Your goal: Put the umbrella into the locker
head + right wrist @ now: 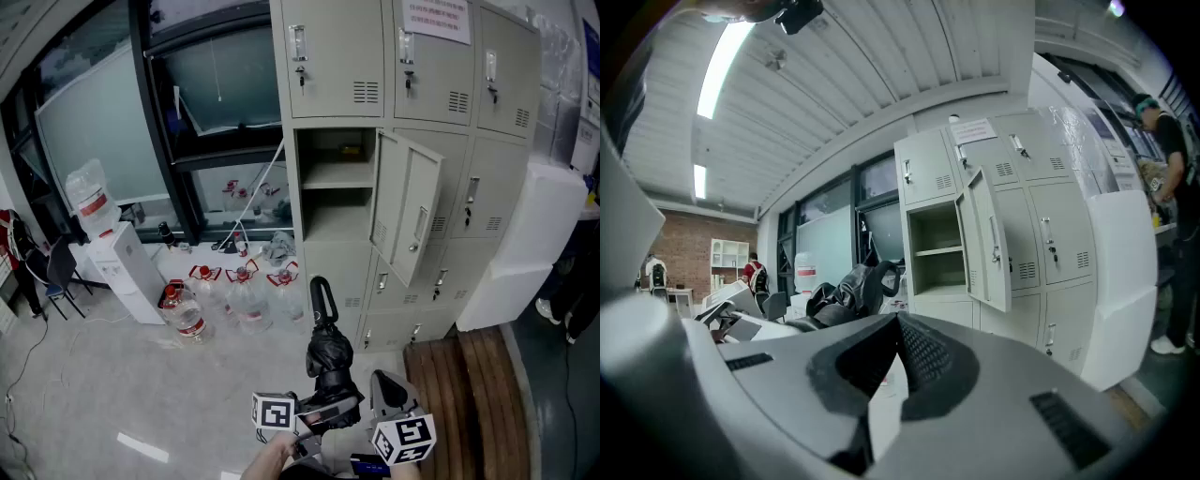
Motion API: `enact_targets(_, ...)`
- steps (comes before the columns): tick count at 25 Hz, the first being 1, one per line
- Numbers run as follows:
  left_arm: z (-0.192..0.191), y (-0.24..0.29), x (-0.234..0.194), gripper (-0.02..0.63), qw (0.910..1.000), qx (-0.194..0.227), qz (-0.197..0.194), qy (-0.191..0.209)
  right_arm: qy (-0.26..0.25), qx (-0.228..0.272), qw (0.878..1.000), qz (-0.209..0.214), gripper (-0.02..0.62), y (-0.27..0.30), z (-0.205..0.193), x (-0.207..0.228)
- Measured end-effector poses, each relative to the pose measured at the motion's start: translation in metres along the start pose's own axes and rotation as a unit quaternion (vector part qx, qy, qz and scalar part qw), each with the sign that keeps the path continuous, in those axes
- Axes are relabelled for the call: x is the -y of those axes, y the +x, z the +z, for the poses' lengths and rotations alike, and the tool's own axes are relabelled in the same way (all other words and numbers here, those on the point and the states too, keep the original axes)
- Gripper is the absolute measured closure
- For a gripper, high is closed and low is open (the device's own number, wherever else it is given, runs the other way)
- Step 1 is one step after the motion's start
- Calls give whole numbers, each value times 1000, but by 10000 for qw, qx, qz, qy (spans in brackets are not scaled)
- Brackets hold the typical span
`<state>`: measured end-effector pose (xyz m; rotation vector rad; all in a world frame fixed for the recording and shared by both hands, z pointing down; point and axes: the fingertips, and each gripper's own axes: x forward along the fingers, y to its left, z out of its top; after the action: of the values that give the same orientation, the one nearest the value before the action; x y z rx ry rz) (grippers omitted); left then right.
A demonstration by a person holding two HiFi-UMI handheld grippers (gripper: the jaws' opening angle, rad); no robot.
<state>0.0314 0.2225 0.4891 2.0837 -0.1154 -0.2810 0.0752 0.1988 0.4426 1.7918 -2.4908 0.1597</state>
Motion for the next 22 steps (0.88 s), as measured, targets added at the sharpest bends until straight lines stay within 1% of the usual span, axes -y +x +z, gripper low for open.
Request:
enact_targets(2, -1, 0, 2, 334, 10000, -9, -15, 45, 12, -9, 10000, 0, 595, -4, -1, -2)
enact_targets(6, -4, 2, 2, 334, 9998, 42, 41, -168, -31, -2, 10000, -13, 595, -9, 1, 1)
enact_targets(8, -4, 5, 1, 334, 9999, -4, 70, -79, -84, 37, 10000, -24, 595, -11, 2, 2)
enact_targets(11, -6, 8, -2, 334, 9997, 37, 92, -226, -144, 34, 9999, -5, 595, -13, 2, 5)
enact_targets(14, -1, 11, -2, 334, 9997, 118, 92, -181, -172, 33, 9998, 7, 595, -14, 3, 10)
enact_targets(18, 6, 17, -6, 334, 9998, 155, 93, -125, 35, 36, 10000, 42, 595, -10, 0, 21)
enact_targets(22, 17, 23, -18, 334, 9991, 219, 154, -333, 46, -44, 9999, 106, 595, 5, -3, 29)
